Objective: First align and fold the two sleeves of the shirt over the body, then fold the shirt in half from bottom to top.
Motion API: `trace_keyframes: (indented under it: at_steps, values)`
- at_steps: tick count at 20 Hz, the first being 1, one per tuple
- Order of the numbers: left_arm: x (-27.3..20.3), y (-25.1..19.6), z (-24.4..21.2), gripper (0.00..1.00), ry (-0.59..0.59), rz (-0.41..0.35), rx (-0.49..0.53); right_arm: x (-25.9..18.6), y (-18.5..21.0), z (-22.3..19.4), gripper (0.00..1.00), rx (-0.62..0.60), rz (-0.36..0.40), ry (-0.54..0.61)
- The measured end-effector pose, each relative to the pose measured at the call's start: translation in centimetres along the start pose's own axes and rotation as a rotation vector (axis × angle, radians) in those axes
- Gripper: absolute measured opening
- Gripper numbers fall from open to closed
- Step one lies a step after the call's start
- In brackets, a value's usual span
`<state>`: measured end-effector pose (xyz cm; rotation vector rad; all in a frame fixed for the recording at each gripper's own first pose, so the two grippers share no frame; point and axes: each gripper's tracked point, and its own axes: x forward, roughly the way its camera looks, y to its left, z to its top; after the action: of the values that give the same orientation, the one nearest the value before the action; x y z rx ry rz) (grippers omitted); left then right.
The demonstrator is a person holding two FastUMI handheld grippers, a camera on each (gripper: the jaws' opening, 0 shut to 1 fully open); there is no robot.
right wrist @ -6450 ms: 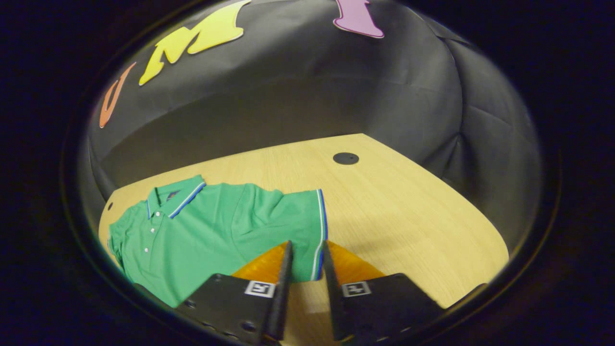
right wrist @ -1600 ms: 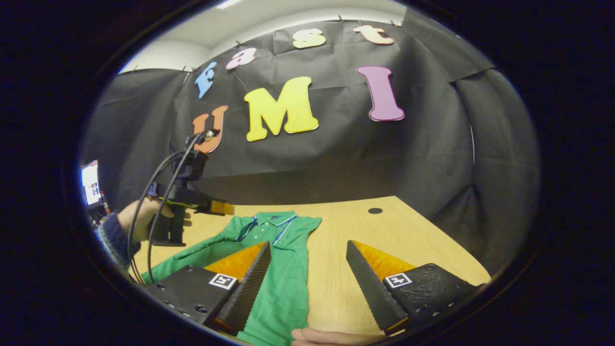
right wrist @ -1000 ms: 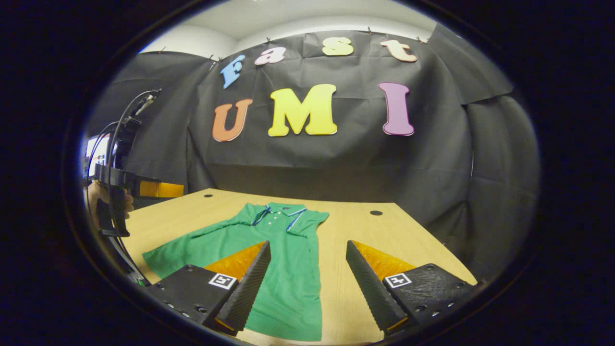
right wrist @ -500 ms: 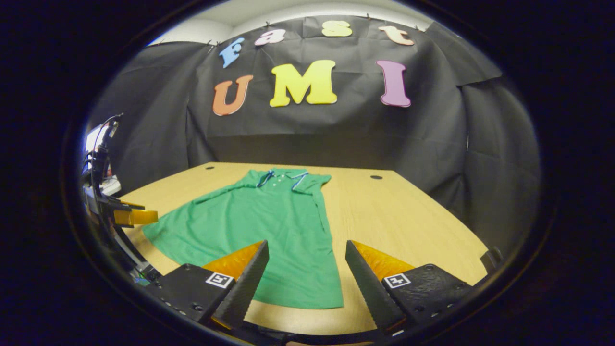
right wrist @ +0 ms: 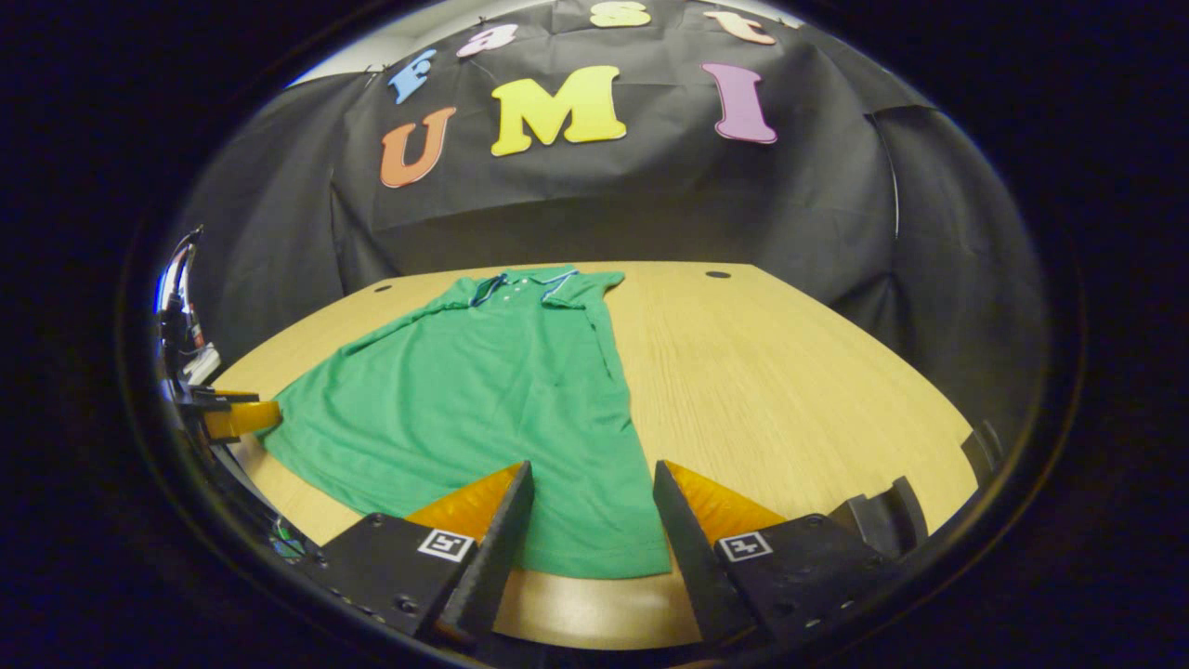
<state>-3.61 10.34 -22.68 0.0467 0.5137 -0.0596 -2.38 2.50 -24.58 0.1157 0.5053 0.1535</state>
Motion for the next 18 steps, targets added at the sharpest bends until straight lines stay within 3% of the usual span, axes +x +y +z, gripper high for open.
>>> trace_keyframes:
  at_steps: [1, 2, 3, 4, 5, 6, 7, 11, 14, 18]
  values:
    - [-0.1, -0.1, 0.1, 0.9, -0.005, 0.001, 0.001, 0.1, 0.5, -0.2, 0.81, 0.006, 0.017, 0.004]
    - [0.1, -0.3, 0.1, 0.88, -0.008, 0.001, 0.005, 0.1, 0.6, -0.2, 0.66, 0.015, 0.018, 0.0]
    - [0.1, -0.5, 0.1, 0.75, -0.009, -0.002, 0.005, 0.1, 0.9, -0.2, 0.6, 0.023, 0.03, -0.002]
    - [0.2, -0.7, 0.2, 0.76, -0.012, -0.003, 0.003, -0.2, 1.3, -0.1, 0.41, 0.053, 0.045, 0.008]
    - [0.2, -0.9, 0.0, 0.48, -0.017, -0.005, 0.0, 0.3, 1.8, -0.4, 0.32, 0.084, 0.065, 0.011]
    - [0.3, -1.0, 0.3, 0.39, -0.03, 0.004, -0.002, 0.4, 2.2, -0.6, 0.16, 0.102, 0.084, 0.026]
    - [0.4, -1.1, 0.5, 0.21, -0.044, 0.005, -0.001, 0.4, 2.4, -0.4, 0.08, 0.101, 0.089, 0.019]
    - [0.5, -3.0, 1.1, 0.1, -0.08, -0.061, 0.0, 0.2, 2.4, 0.1, 0.01, 0.034, 0.072, 0.008]
    - [-0.1, -3.5, 3.0, 0.07, -0.142, -0.089, -0.024, -1.2, 2.7, 2.9, 0.0, 0.028, 0.111, -0.051]
    - [-1.1, -3.9, 6.0, 0.07, -0.195, -0.118, -0.02, -2.7, 2.1, 7.5, 0.0, -0.002, 0.1, -0.153]
